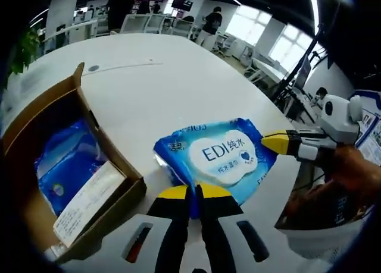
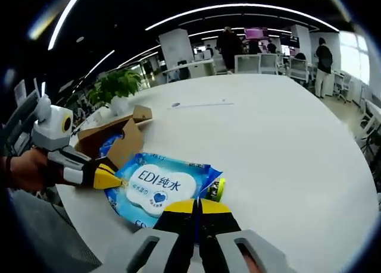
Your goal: Operate the shoe box by opening the lid, removing the specified soft item, and placing it in the target area until the item is outside and the box remains undamaged.
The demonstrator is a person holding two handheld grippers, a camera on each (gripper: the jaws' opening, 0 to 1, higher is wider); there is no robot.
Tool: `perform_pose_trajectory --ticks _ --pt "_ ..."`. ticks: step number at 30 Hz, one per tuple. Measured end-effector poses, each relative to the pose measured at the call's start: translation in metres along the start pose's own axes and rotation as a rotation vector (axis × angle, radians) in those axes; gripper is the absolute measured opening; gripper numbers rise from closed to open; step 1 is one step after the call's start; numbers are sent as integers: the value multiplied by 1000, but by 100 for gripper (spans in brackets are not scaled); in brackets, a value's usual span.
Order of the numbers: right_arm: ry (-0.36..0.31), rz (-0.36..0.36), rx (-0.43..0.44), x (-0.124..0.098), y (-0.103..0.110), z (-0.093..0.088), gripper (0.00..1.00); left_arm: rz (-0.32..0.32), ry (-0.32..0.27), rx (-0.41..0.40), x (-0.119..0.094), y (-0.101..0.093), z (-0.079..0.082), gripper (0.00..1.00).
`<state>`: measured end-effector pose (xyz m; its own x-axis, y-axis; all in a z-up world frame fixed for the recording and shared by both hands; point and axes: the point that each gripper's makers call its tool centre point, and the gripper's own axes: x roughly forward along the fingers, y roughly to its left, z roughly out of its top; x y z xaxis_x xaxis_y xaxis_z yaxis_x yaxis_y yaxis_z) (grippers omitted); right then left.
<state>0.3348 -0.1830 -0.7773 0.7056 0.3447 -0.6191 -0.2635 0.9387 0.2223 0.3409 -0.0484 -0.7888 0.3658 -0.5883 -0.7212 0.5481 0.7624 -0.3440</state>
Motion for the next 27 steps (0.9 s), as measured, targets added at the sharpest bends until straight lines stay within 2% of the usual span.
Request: perform_pose_trajectory --ticks 6,16,27 --pt "31 5 -3 12 -6 -13 0 8 10 1 9 2 -7 0" --pt "11 -4 3 16 -12 -7 0 12 2 -9 10 4 -6 0" --pt "26 -39 20 7 -15 -17 0 27 -12 -23 0 9 -7 0"
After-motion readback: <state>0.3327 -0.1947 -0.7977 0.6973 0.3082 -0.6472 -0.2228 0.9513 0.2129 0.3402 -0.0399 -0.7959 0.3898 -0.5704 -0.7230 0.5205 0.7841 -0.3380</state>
